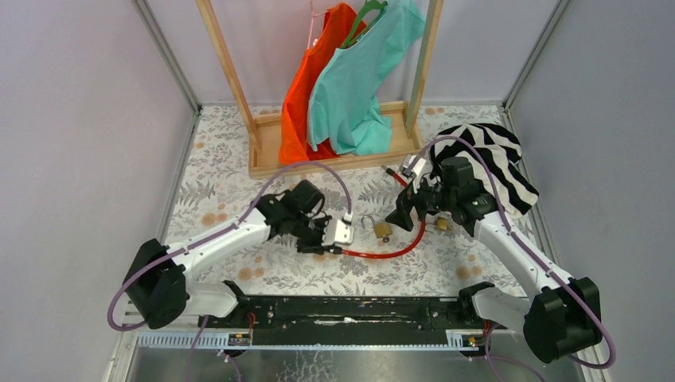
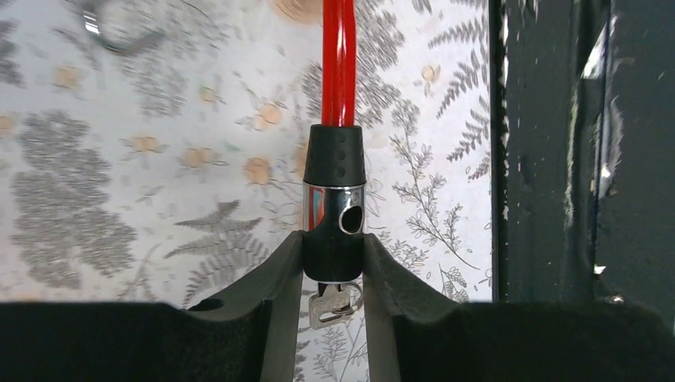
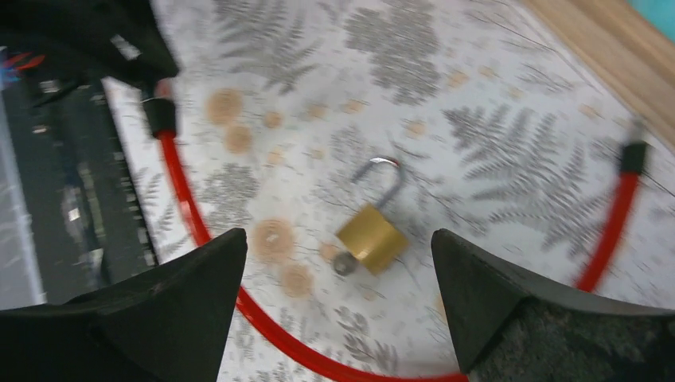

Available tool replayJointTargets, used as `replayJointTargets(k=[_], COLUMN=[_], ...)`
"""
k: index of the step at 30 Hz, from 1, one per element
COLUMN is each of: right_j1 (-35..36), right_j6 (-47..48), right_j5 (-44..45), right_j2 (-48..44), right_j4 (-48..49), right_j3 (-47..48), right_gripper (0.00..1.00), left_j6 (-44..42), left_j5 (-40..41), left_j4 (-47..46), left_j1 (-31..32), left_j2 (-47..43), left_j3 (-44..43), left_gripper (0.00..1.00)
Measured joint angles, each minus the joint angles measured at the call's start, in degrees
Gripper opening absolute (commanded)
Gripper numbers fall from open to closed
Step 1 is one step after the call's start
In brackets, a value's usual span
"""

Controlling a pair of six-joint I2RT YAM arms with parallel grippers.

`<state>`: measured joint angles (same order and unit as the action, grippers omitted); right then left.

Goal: Lock with the key
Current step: Pick up the lock from the center of the board.

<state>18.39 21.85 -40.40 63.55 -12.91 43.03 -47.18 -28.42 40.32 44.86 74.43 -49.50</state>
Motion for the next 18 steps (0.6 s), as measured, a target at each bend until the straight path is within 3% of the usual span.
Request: replayJointTargets(k=[8,18], right_j1=[7.0,14.1], right_j6=[-3.0,-9.0], right_j5=[-12.5,-16.1], right_j2=[0.3,3.1], right_j4=[1.5,7.5], right_j3=[0.0,-0.7], right_gripper=[0.93,0.86], left_j6=[0.3,4.5], left_j5=[-7.5,-11.9], left_j4=[9.6,16.4], left_j1=[-2.8,-3.2], left_j2=[3.8,7.0], left_j3=[-14.0,-21.5], left_gripper=[0.13,0.08])
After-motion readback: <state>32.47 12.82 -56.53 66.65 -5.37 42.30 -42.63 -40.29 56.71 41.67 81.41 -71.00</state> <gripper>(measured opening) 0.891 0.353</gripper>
